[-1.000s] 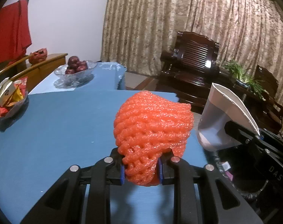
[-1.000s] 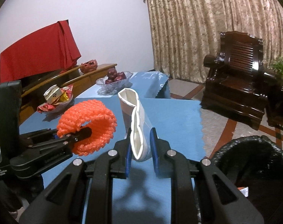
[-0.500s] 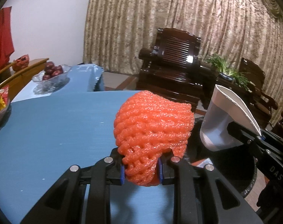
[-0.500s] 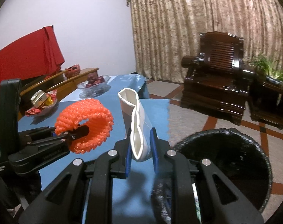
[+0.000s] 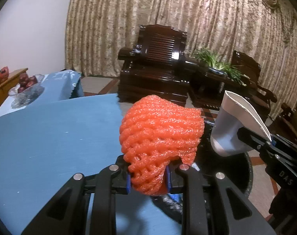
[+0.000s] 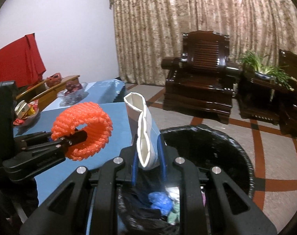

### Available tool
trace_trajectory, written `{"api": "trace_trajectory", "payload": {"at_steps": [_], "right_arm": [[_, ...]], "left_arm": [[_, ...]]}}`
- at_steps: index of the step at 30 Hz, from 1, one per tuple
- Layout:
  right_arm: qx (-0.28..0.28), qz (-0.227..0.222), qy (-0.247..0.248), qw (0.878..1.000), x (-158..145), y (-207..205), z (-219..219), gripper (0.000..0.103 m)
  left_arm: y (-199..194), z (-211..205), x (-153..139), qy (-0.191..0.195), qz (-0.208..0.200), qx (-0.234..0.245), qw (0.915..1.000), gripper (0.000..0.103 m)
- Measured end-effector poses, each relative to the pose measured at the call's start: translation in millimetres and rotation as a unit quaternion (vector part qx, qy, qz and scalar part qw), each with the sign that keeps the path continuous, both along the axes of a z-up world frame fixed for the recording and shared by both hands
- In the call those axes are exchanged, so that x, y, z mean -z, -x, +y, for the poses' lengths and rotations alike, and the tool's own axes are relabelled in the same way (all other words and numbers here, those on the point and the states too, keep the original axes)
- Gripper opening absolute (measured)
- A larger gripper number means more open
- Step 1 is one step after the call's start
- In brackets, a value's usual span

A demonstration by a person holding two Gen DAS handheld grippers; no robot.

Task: Collect trash
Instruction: 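Carry the orange mesh and paper cup over the bin with both tools, then open both tools to drop the mesh and cup into the bin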

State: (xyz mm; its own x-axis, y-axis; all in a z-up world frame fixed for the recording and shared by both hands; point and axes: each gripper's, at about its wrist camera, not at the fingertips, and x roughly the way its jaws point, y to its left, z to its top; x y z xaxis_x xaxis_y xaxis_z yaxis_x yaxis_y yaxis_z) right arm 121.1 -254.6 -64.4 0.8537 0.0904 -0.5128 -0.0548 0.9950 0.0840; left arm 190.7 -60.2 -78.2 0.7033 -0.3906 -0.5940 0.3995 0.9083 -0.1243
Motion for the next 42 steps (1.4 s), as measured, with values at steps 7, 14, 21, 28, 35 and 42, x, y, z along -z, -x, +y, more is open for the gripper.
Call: {"api": "trace_trajectory", "payload": {"at_steps": [7, 14, 21, 28, 35, 42], "right_arm": [[0.039, 0.016, 0.004, 0.999, 17.2, 4.0, -39.9, 0.017], [0.061, 0.038, 0.005, 0.997, 38.7, -3.3, -66.2, 0.017], [0.073, 0.053, 0.002, 0.996, 56.6, -17.8, -84.9, 0.019], [0.087, 0.072, 0.005, 0.994, 76.6, -24.1, -94.2, 0.040], [0.095, 0.069, 0.001, 0.993, 79.6, -19.0, -96.1, 0.058], [0.096, 0.053, 0.003, 0.994, 68.3, -14.2, -90.6, 0.082]], "left_arm": [[-3.5, -34.7, 10.7, -0.006, 0.009, 0.029, 0.9995, 0.025], [-10.8, -67.0, 27.2, -0.017, 0.022, 0.051, 0.9983, 0.025], [-25.8, -90.0, 47.4, -0.024, 0.047, 0.052, 0.9972, 0.031], [-33.9, -99.1, 69.6, -0.017, 0.085, 0.062, 0.9943, 0.071], [-32.3, -97.7, 76.1, -0.018, 0.099, 0.064, 0.9929, 0.075], [-27.8, -85.5, 58.8, -0.016, 0.076, 0.052, 0.9957, 0.081]]}}
